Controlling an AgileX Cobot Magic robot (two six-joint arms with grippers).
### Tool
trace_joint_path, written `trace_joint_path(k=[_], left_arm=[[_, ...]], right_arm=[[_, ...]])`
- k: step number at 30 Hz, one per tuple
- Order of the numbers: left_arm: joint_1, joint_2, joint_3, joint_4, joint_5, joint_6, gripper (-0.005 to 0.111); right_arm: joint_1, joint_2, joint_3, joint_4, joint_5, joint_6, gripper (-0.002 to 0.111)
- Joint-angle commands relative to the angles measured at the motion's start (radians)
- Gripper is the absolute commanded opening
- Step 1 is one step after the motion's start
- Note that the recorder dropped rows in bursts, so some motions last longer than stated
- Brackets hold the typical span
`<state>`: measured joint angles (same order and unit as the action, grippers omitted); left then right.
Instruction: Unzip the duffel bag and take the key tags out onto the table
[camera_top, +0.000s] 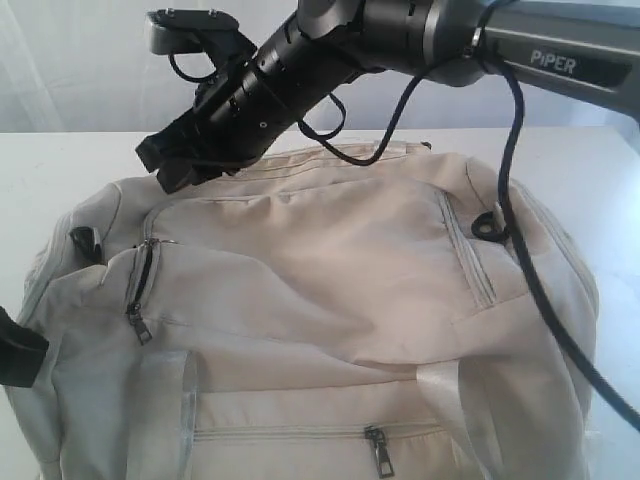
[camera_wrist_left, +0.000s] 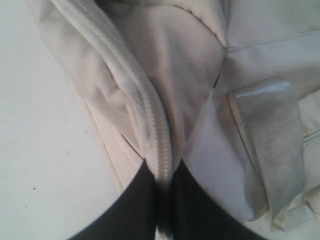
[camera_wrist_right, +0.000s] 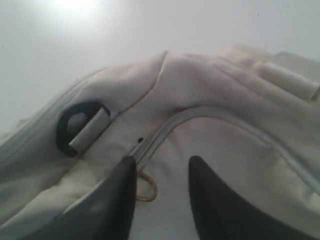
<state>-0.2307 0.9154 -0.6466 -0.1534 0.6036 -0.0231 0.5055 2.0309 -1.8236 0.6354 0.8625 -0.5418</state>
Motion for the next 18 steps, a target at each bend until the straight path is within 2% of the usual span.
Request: trace_joint_path(k=[1,4,12,14,17,18], left_arm=[[-0.001,-0.01,0.006,-0.013,0.051,0.002,0.0],[-0.001,-0.01,0.006,-0.013,0.049,0.002,0.0],[-0.001,-0.01,0.006,-0.013,0.048,0.004,0.0],[-0.001,-0.01,0.006,-0.013,0.045,0.004,0.0],[-0.001,-0.01,0.006,-0.013,0.045,0.004,0.0],[-0.001,-0.01,0.006,-0.013,0.045,0.004,0.0]], right_arm=[[-0.006,0.048,-0.004,0.043,0.072,0.051,0.059],[-0.004,0.096,-0.004,0.175,0.09,0.045,0.059],[0.043,0.153,-0.006,0.203,0.121,0.031,0.059],[0.043,0.155,-0.006,0.239,0.113,0.027,0.051],[0.043,0.155,-0.014,0.252,0.098,0.019,0.029],[0.043,0.155,-0.023,0.252,0.096,0.009,0.018]])
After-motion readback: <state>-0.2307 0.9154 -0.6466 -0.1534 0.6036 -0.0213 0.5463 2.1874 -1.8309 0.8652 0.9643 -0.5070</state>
